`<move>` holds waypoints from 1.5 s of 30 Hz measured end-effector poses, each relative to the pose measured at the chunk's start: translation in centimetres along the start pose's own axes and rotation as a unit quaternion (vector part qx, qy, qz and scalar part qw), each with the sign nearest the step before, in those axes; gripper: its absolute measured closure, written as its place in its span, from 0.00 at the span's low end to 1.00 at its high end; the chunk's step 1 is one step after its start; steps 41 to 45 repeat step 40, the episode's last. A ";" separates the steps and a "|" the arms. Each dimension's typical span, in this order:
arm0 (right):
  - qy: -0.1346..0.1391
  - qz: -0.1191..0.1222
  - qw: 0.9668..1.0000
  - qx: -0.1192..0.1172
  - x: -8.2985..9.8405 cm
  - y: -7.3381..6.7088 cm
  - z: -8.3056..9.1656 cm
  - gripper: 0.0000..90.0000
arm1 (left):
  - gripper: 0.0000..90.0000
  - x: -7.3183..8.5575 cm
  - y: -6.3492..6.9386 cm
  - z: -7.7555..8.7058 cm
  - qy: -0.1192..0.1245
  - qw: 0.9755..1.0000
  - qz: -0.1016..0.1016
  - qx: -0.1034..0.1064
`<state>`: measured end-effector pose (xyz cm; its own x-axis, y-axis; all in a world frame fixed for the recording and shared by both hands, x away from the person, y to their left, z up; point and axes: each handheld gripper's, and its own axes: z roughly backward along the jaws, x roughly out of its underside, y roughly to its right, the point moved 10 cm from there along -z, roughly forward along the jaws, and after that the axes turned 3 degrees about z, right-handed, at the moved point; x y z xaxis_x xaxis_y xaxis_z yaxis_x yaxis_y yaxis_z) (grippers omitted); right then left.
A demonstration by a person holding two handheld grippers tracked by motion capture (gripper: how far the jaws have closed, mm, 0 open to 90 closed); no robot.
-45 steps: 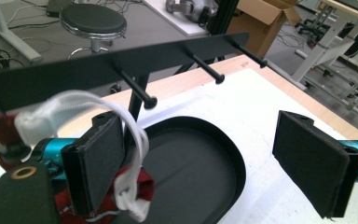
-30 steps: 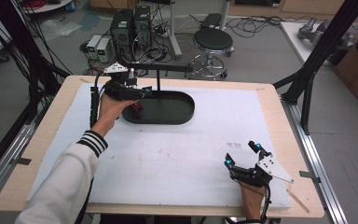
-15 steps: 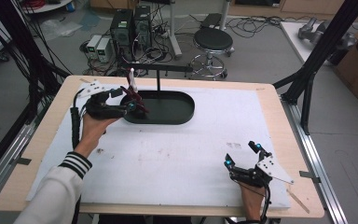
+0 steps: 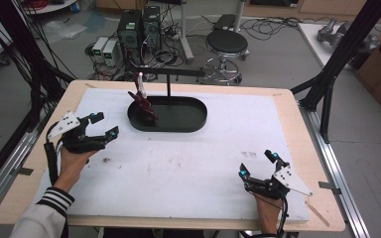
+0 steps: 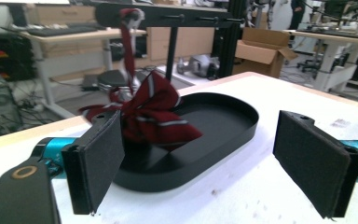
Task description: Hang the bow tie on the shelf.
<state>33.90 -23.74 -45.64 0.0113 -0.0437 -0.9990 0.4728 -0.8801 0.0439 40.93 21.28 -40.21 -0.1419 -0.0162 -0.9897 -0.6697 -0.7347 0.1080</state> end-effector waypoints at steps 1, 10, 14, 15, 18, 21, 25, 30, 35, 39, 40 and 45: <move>0.000 0.000 1.000 0.000 0.0 0.0 0.0 0.01 | 0.19 0.3 0.0 0.4 0.000 1.000 -0.002 0.001; -0.001 0.004 1.000 0.005 0.0 0.0 0.0 0.01 | 0.19 3.1 0.0 3.3 0.005 1.000 -0.020 -0.011; -0.002 0.003 1.000 0.007 0.0 0.0 0.0 0.01 | 0.19 4.0 0.2 3.9 0.008 1.000 -0.024 -0.016; -0.002 0.002 1.000 0.008 0.0 0.0 0.0 0.01 | 0.19 4.2 0.2 4.0 0.009 1.000 -0.023 -0.019; -0.003 0.003 1.000 0.010 0.0 0.0 0.0 0.01 | 0.19 4.6 0.0 4.4 0.013 0.999 -0.016 -0.027; -0.003 0.003 1.000 0.010 0.0 0.0 0.0 0.01 | 0.19 5.0 -0.4 4.7 0.021 0.999 -0.009 -0.037; -0.005 0.005 1.000 0.011 0.1 0.0 0.0 0.01 | 0.19 5.9 -0.7 5.0 0.020 0.999 -0.002 -0.043; -0.005 0.008 1.000 0.013 0.1 0.0 0.0 0.01 | 0.19 5.8 -0.9 5.3 0.039 0.997 -0.002 -0.059; -0.005 0.003 1.000 0.016 0.1 0.1 0.0 0.01 | 0.19 5.8 -0.8 5.4 0.043 0.997 -0.010 -0.063; -0.006 0.005 1.000 0.019 0.1 0.1 -0.1 0.01 | 0.19 5.8 -0.7 5.5 0.045 0.997 -0.016 -0.064; -0.006 0.005 1.000 0.019 0.1 0.1 -0.1 0.01 | 0.19 5.8 -0.7 5.5 0.047 0.997 -0.015 -0.063; -0.006 0.005 1.000 0.019 0.1 0.1 -0.1 0.01 | 0.19 5.8 -0.7 5.5 0.047 0.997 -0.015 -0.063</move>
